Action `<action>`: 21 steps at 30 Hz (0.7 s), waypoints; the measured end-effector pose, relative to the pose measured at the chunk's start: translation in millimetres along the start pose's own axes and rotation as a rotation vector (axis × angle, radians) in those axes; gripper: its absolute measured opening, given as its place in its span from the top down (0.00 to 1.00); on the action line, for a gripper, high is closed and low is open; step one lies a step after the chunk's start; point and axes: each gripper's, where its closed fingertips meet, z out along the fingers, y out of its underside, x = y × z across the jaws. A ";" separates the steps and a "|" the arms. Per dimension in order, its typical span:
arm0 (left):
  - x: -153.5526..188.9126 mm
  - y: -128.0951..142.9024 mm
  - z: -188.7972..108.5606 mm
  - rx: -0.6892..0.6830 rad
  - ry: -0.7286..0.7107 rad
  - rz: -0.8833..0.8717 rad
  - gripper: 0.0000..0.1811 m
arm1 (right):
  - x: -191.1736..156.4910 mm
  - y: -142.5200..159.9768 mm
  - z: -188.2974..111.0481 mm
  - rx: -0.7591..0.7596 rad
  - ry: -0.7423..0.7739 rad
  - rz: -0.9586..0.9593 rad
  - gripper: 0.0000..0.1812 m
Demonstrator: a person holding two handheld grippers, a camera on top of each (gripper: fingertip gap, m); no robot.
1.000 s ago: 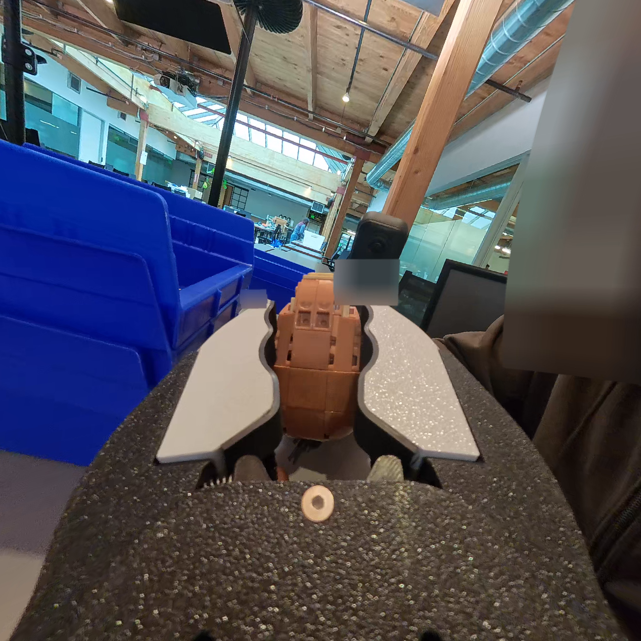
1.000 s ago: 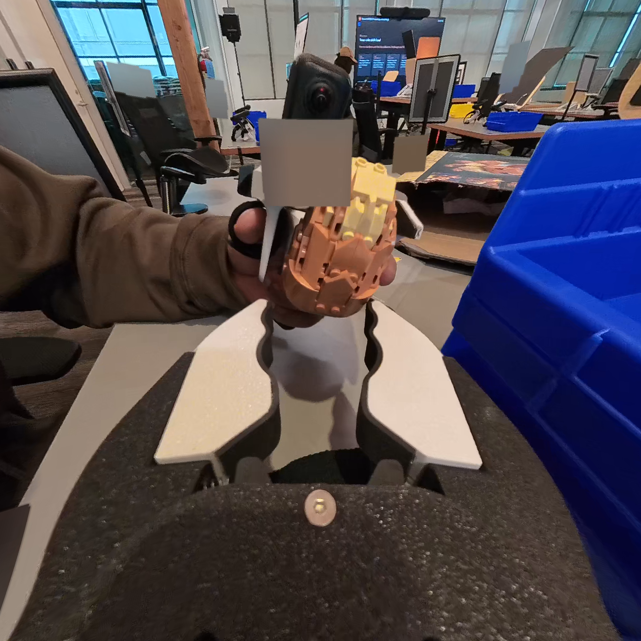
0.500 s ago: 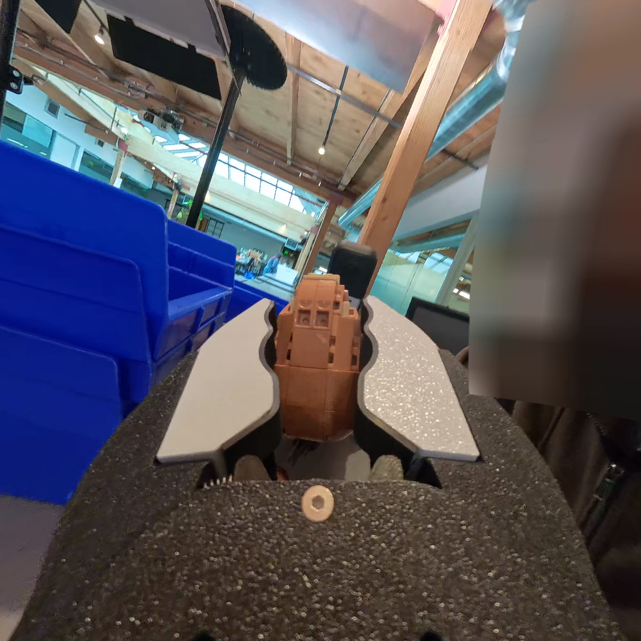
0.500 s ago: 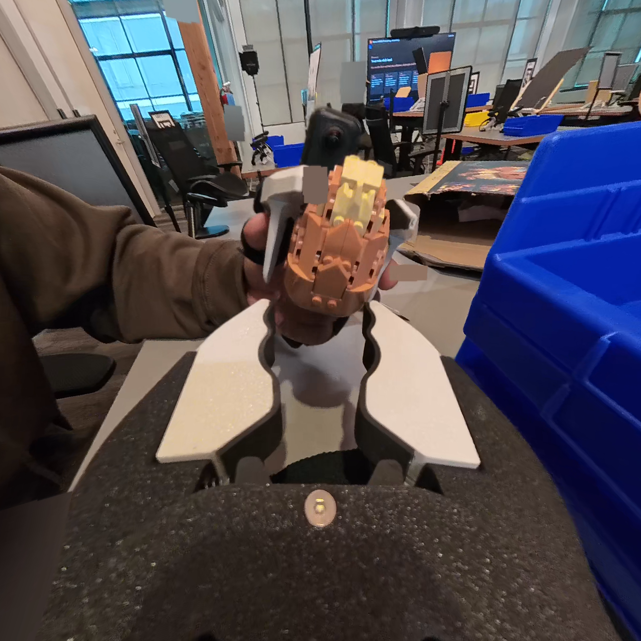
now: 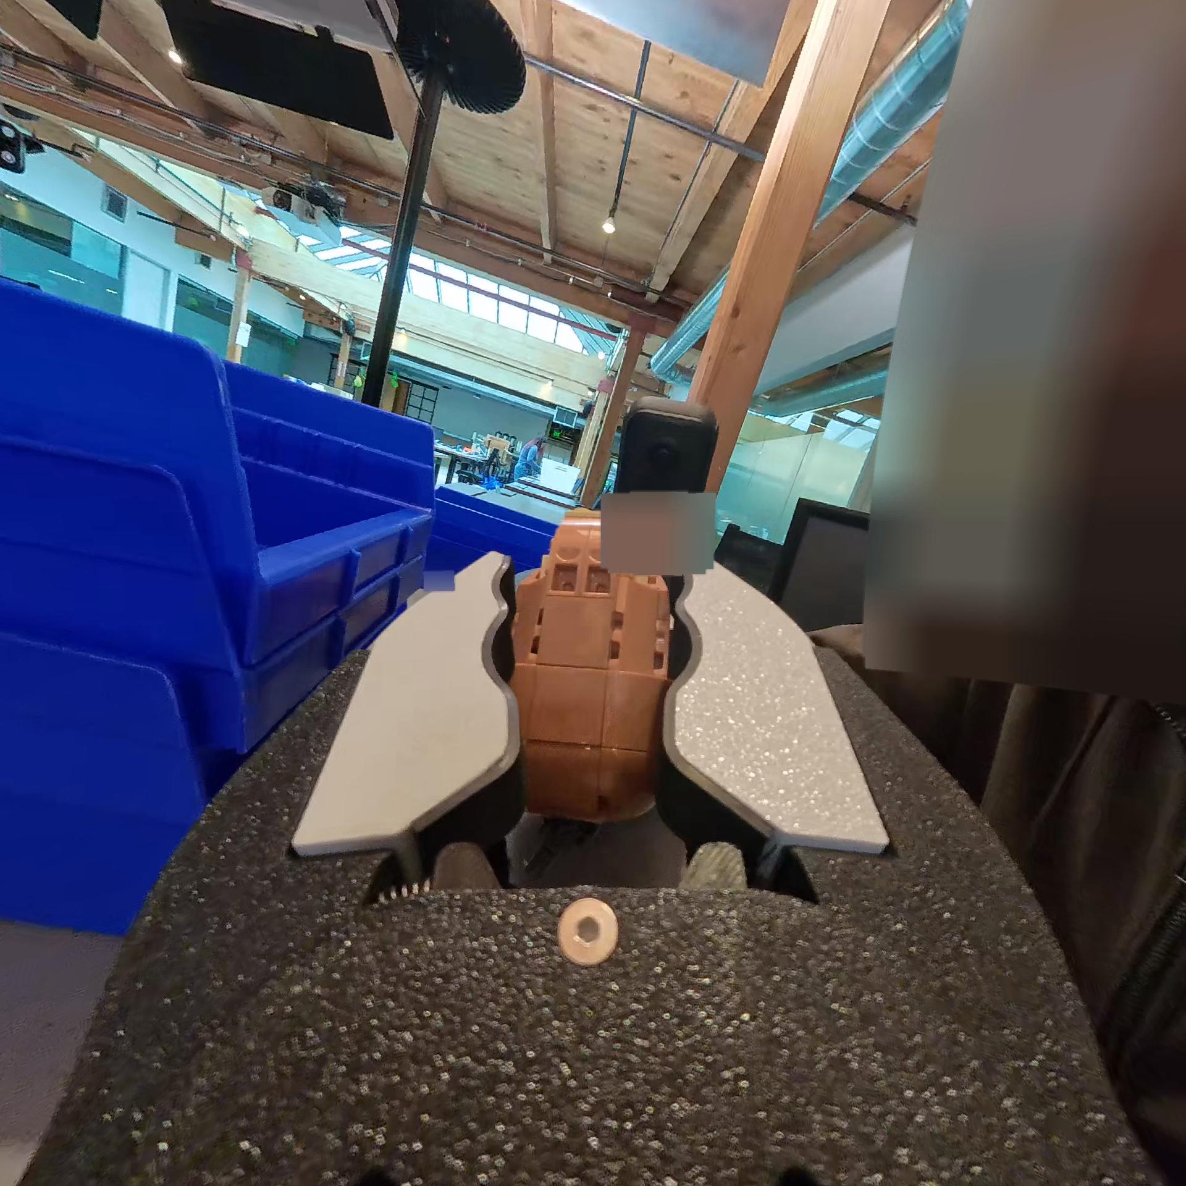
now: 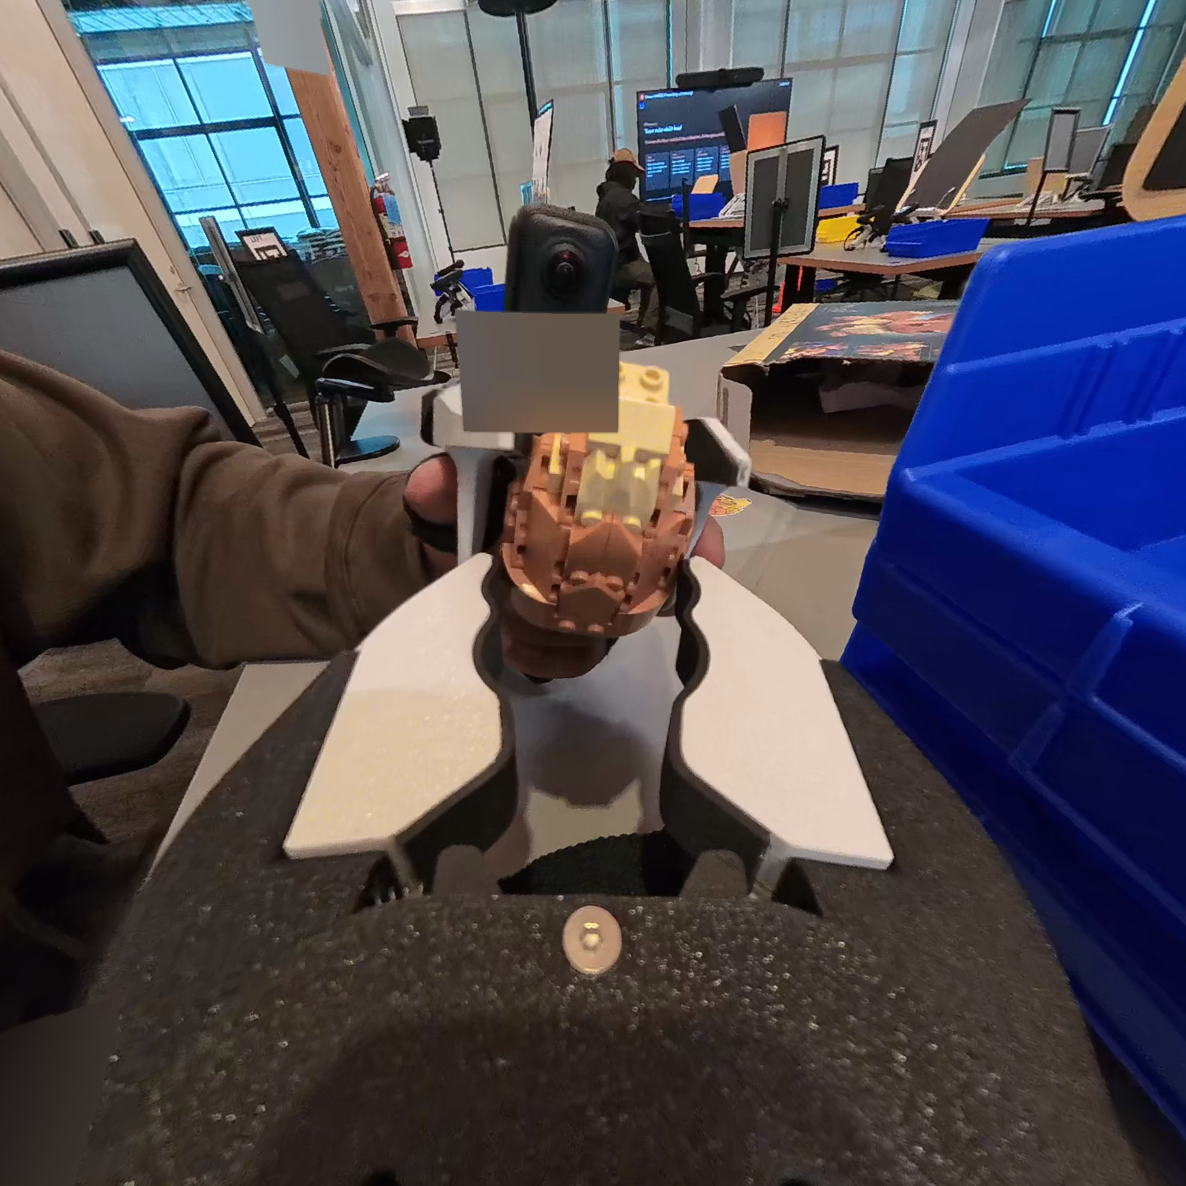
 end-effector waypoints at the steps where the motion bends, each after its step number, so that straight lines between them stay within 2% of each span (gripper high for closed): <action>1: -0.4 -0.4 -0.2 0.002 -0.004 0.002 0.75 | 0.3 0.1 0.1 -0.001 0.005 -0.006 0.72; 12: 1.5 1.6 -2.3 -0.094 0.003 0.053 0.75 | 2.3 -0.5 -3.9 -0.006 0.024 -0.084 0.72; 21: -2.6 6.1 -10.4 -0.195 -0.007 0.109 0.74 | 7.2 -2.7 -7.8 0.008 0.030 -0.068 0.72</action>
